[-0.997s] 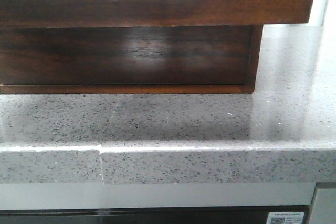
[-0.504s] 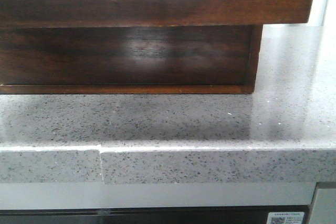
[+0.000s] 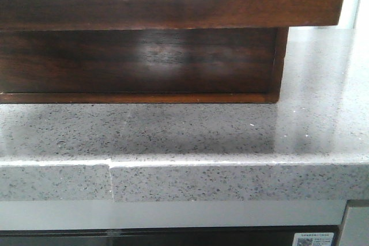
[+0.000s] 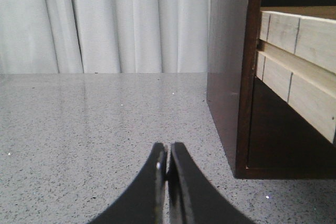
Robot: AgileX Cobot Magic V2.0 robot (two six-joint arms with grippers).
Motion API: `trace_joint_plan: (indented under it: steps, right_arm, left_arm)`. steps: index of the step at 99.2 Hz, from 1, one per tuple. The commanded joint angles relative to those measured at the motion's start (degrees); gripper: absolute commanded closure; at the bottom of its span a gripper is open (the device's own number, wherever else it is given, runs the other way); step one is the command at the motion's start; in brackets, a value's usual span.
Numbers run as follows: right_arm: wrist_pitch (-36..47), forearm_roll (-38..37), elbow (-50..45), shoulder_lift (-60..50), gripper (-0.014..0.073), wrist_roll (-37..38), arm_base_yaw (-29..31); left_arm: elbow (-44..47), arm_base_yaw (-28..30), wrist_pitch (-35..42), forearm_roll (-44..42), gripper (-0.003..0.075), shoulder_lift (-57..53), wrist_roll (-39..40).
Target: Put scissors in drawer with both arms
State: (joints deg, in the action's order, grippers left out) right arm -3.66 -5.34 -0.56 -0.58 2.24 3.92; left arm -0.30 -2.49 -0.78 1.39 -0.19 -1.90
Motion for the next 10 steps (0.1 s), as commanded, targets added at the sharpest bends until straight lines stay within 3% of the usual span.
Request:
trace_joint_plan:
  steps: [1, 10]
  right_arm:
    - [4.9, -0.1, -1.0, -1.3, 0.0662, -0.8, 0.4]
    - [4.9, -0.1, -1.0, -1.3, 0.0662, -0.8, 0.4]
  left_arm:
    - [2.1, -0.2, 4.5, 0.1, 0.0741, -1.9, 0.5]
    - [2.1, -0.2, 4.5, 0.1, 0.0741, -1.9, 0.5]
